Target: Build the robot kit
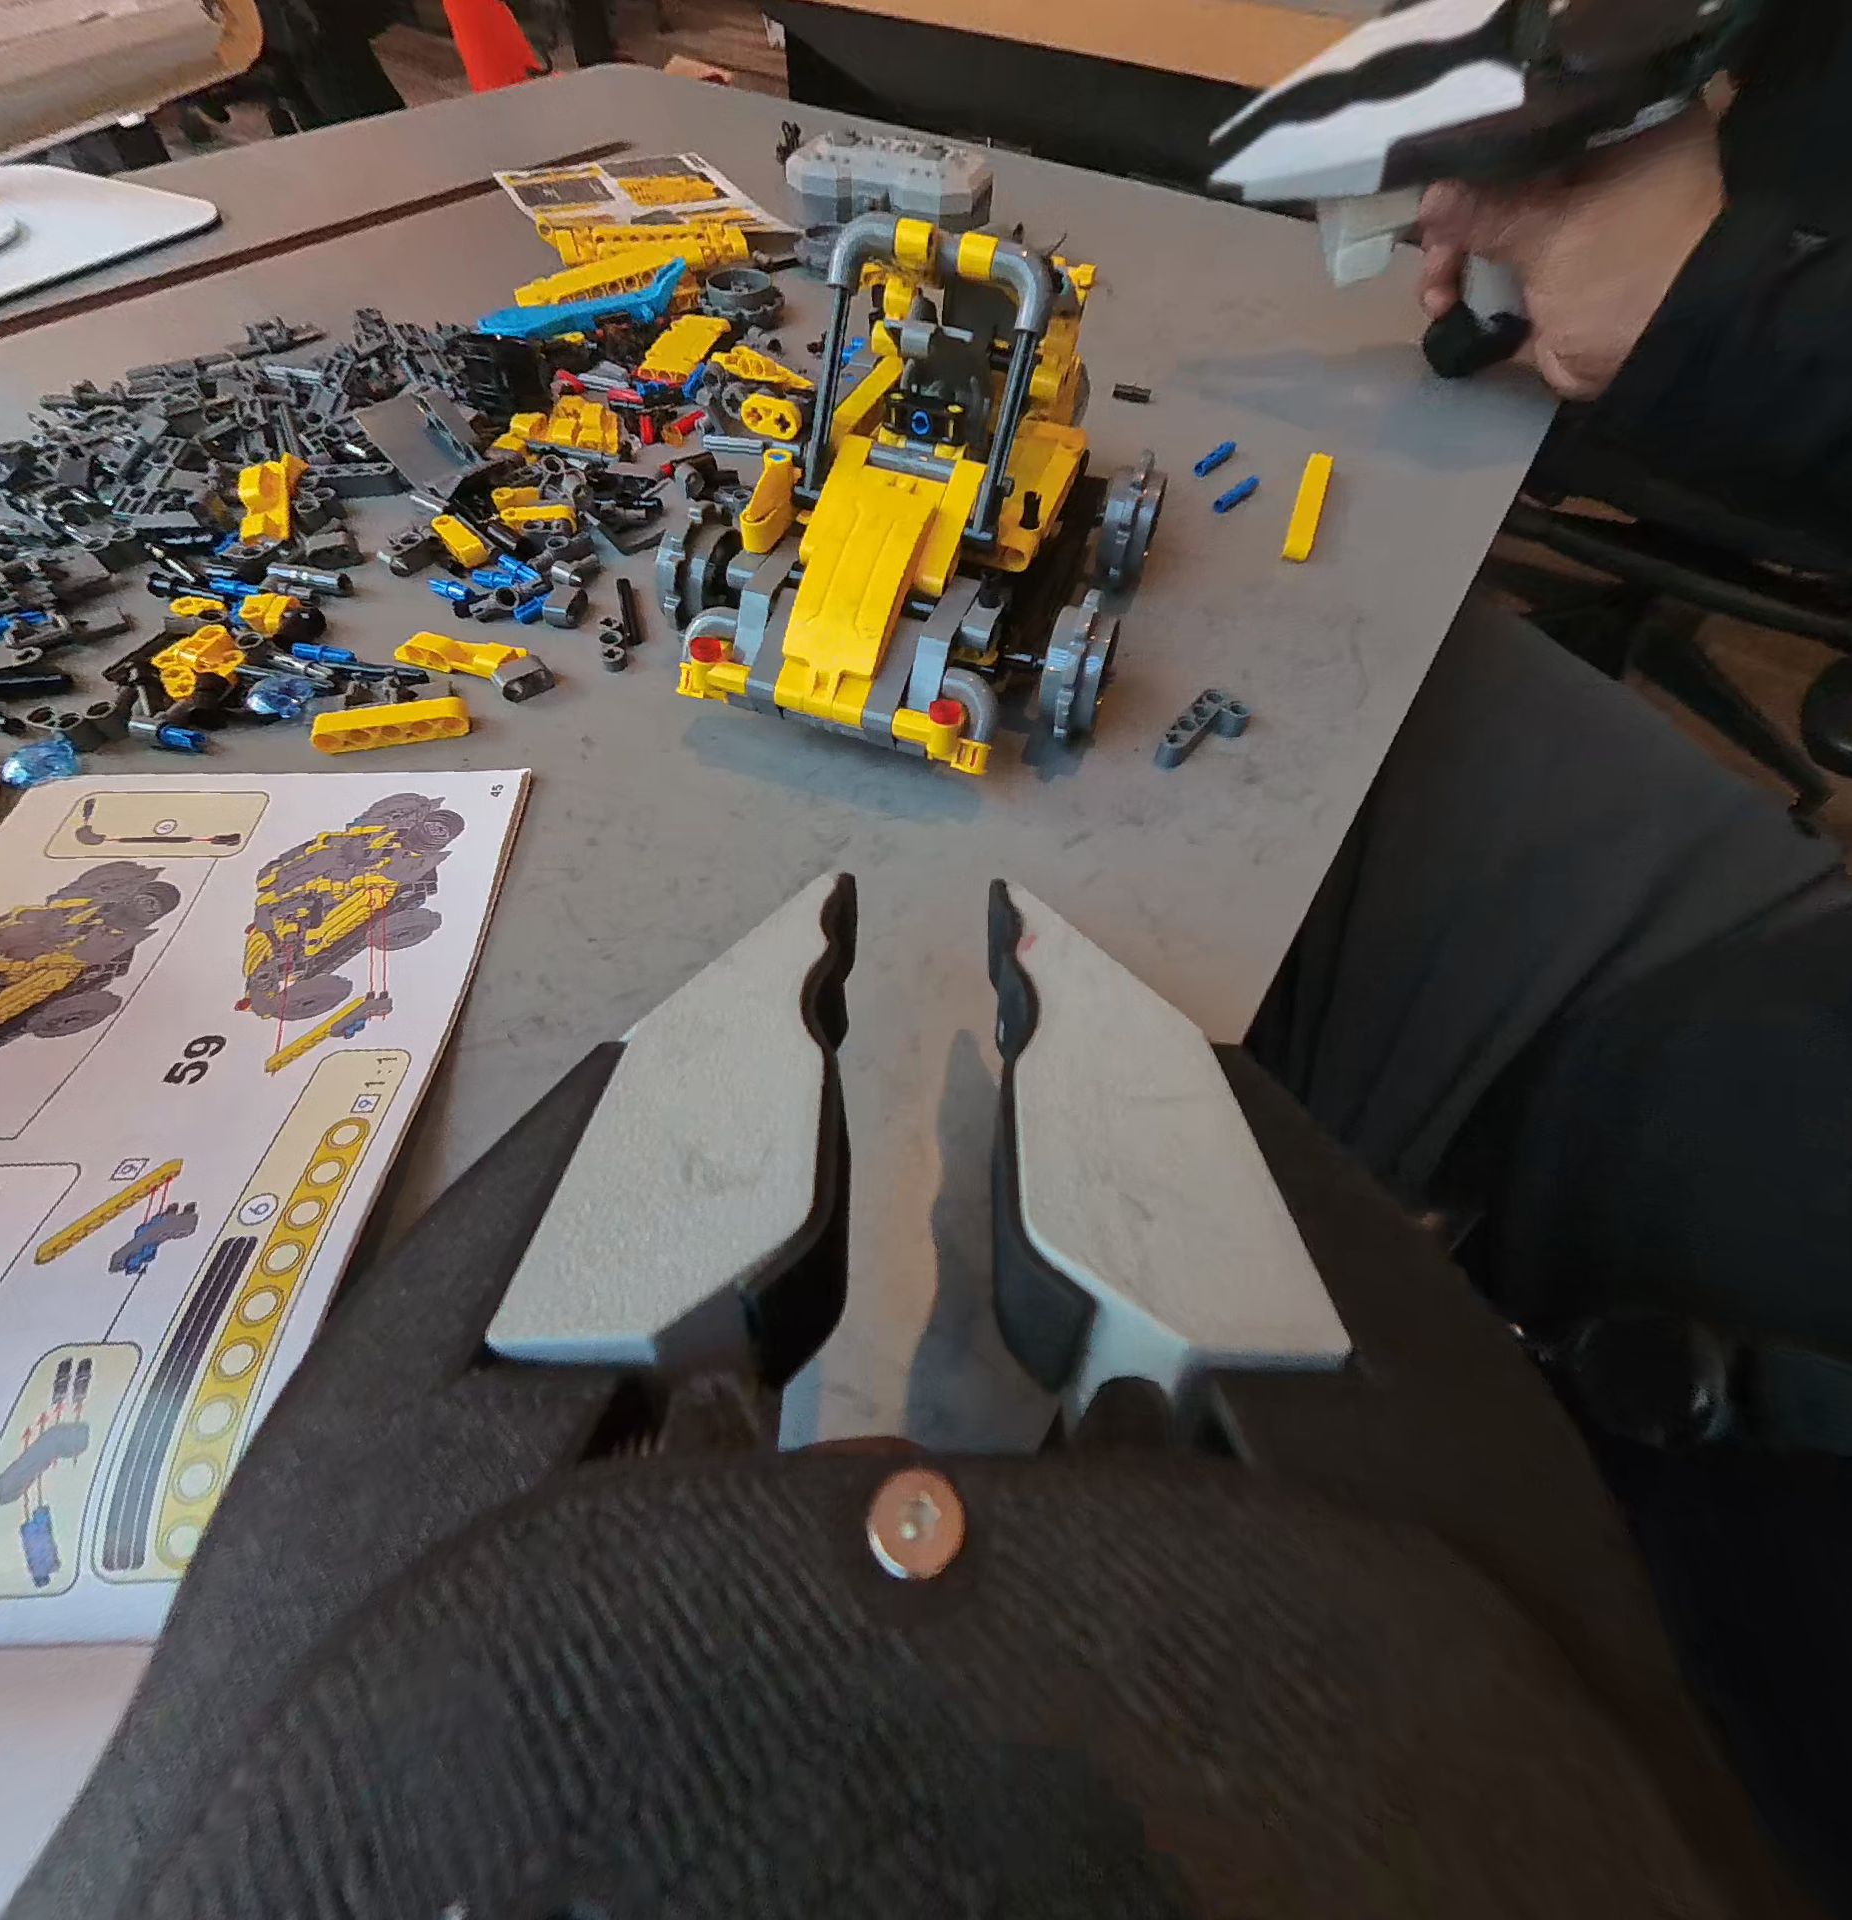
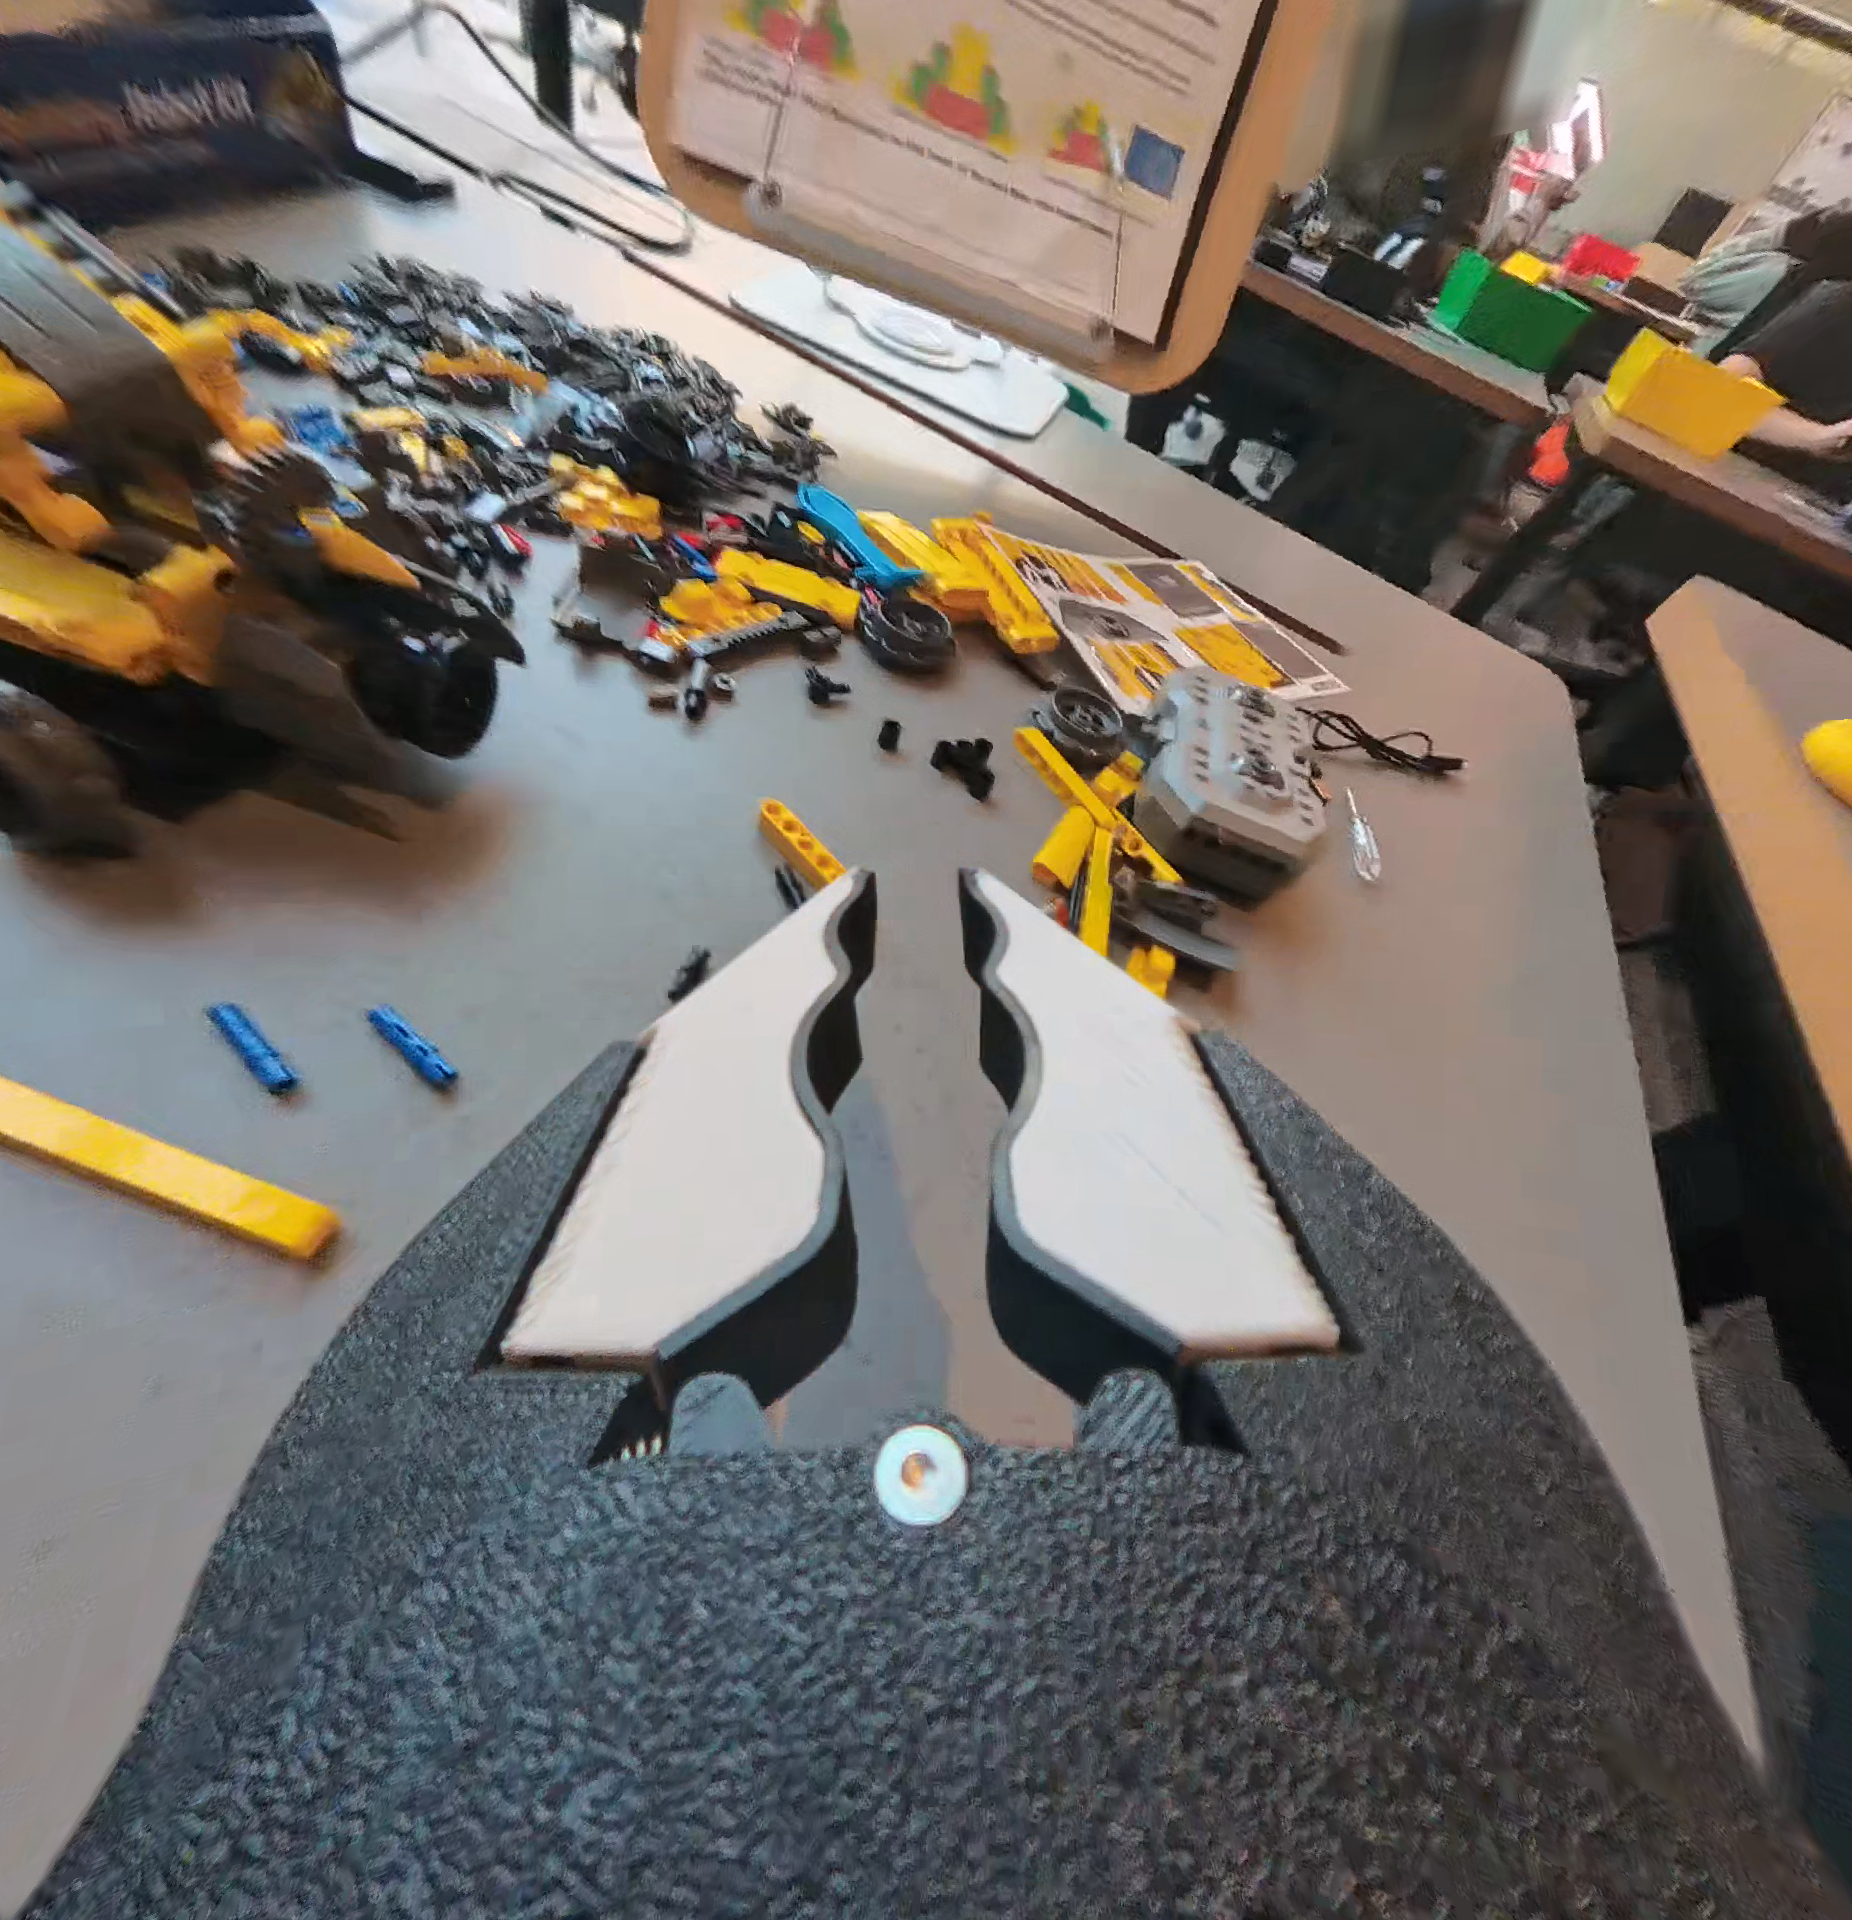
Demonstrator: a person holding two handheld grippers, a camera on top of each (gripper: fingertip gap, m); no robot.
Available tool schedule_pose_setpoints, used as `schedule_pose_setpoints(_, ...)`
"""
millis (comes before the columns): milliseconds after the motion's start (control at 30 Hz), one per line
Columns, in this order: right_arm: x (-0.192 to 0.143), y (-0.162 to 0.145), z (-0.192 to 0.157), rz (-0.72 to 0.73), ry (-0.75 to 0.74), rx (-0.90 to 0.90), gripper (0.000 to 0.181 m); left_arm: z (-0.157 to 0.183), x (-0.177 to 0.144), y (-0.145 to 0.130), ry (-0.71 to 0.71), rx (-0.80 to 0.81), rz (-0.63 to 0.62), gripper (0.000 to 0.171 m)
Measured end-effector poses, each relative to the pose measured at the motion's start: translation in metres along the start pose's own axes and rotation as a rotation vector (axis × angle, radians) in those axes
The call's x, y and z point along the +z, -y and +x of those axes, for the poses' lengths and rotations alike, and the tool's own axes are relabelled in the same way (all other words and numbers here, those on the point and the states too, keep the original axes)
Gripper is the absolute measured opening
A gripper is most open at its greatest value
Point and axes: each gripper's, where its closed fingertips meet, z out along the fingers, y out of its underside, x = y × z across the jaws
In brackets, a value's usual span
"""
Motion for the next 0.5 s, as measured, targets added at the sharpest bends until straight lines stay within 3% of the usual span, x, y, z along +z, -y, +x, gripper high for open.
schedule_pose_setpoints(100, 0.006, -0.004, 0.006, -0.027, -0.062, -0.055, 0.016, -0.003, -0.001, 0.001, 0.041, 0.008, 0.006, 0.033)
schedule_pose_setpoints(133, 0.008, -0.005, 0.007, -0.035, -0.077, -0.079, 0.000, -0.003, 0.000, 0.001, 0.044, 0.020, 0.003, 0.027)
schedule_pose_setpoints(233, 0.015, -0.011, 0.001, -0.083, -0.035, -0.100, 0.000, 0.004, 0.001, 0.002, 0.027, 0.060, 0.006, 0.000)
schedule_pose_setpoints(267, 0.014, -0.010, 0.001, -0.072, -0.035, -0.098, 0.000, 0.005, 0.001, 0.002, 0.019, 0.061, 0.006, 0.000)
schedule_pose_setpoints(300, 0.013, -0.006, 0.003, -0.046, -0.038, -0.091, 0.002, 0.006, 0.003, 0.002, 0.012, 0.056, 0.001, 0.000)
schedule_pose_setpoints(367, 0.010, -0.002, 0.012, -0.012, -0.079, -0.054, 0.027, 0.006, 0.005, 0.001, 0.006, 0.039, -0.009, 0.000)
schedule_pose_setpoints(400, 0.010, -0.002, 0.017, -0.012, -0.095, -0.031, 0.028, 0.006, 0.005, 0.002, 0.005, 0.029, -0.005, 0.005)
schedule_pose_setpoints(467, 0.009, -0.002, 0.022, -0.011, -0.121, -0.010, 0.028, 0.007, 0.007, 0.004, -0.009, 0.002, -0.003, 0.034)
schedule_pose_setpoints(500, 0.008, -0.001, 0.024, -0.006, -0.136, -0.015, 0.023, 0.008, 0.008, 0.004, -0.023, -0.003, -0.009, 0.030)
